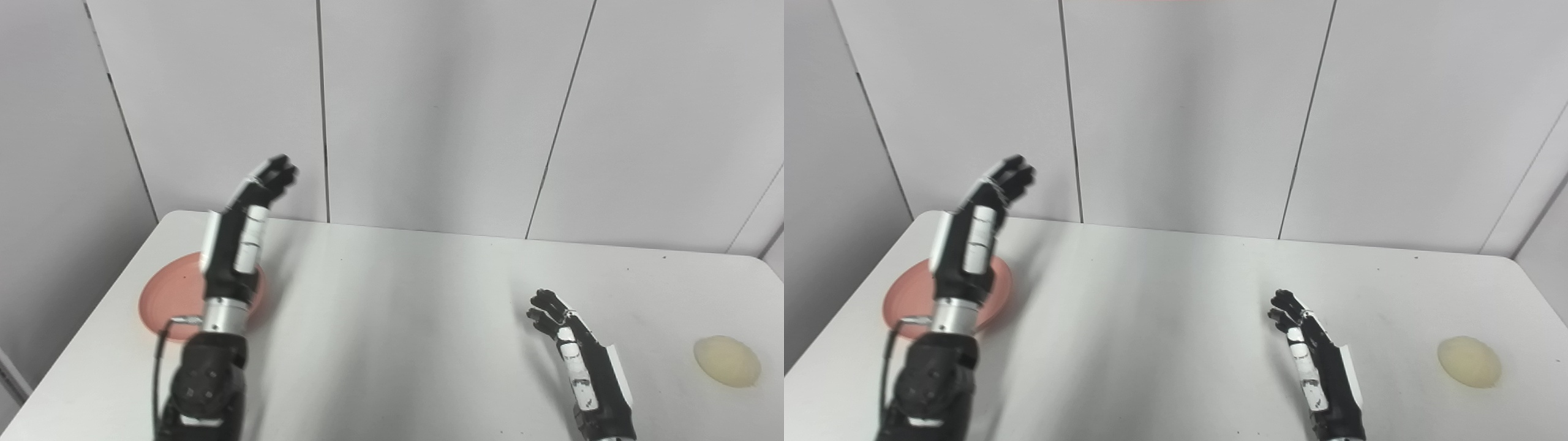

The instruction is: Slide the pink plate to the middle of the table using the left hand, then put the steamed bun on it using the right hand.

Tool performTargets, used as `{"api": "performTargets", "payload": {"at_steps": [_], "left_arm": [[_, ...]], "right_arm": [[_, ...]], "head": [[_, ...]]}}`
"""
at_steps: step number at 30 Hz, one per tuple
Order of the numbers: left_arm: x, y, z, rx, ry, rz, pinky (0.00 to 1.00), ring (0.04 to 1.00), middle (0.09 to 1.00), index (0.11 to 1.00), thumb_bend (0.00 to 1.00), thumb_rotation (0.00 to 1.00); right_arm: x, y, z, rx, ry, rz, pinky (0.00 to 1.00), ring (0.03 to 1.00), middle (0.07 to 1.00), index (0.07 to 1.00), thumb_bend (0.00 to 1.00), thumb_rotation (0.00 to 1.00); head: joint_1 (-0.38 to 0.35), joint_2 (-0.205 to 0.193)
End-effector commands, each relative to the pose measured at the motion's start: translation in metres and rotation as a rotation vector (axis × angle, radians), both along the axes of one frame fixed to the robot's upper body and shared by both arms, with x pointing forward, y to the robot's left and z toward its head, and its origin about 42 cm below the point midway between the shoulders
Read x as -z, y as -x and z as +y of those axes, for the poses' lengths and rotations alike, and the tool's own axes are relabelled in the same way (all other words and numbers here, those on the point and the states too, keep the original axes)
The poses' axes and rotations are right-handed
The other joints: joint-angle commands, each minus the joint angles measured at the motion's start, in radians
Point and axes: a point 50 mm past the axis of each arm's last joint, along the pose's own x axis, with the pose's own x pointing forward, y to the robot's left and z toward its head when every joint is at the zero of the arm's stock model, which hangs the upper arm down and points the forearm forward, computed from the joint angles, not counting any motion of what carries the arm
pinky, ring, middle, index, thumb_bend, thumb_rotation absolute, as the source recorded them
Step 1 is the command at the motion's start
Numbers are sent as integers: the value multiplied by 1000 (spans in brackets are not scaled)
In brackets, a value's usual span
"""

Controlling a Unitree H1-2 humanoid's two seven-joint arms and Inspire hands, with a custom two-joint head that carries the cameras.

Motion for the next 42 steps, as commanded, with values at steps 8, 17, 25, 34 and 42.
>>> {"api": "performTargets", "payload": {"at_steps": [8,17,25,34,42], "left_arm": [[-34,-22,55,-89,-47,-68,879,860,843,781,818,918],[-22,-39,130,-182,24,16,925,904,900,856,837,922],[8,-44,181,-287,98,104,945,925,917,860,798,929],[41,-42,205,-358,137,184,928,902,902,842,779,913],[70,-38,194,-320,170,285,912,886,884,855,809,886]], "right_arm": [[29,13,5,16,-3,90,801,781,807,815,515,960],[35,12,1,16,-13,91,752,755,787,792,502,911],[38,12,-3,13,-14,92,724,734,766,779,485,887],[40,11,-6,18,-13,84,661,691,741,754,509,866],[39,12,-4,20,-12,82,639,671,732,745,520,853]], "head": [[9,-7],[17,-14],[21,-16],[20,-15],[11,-11]]}}
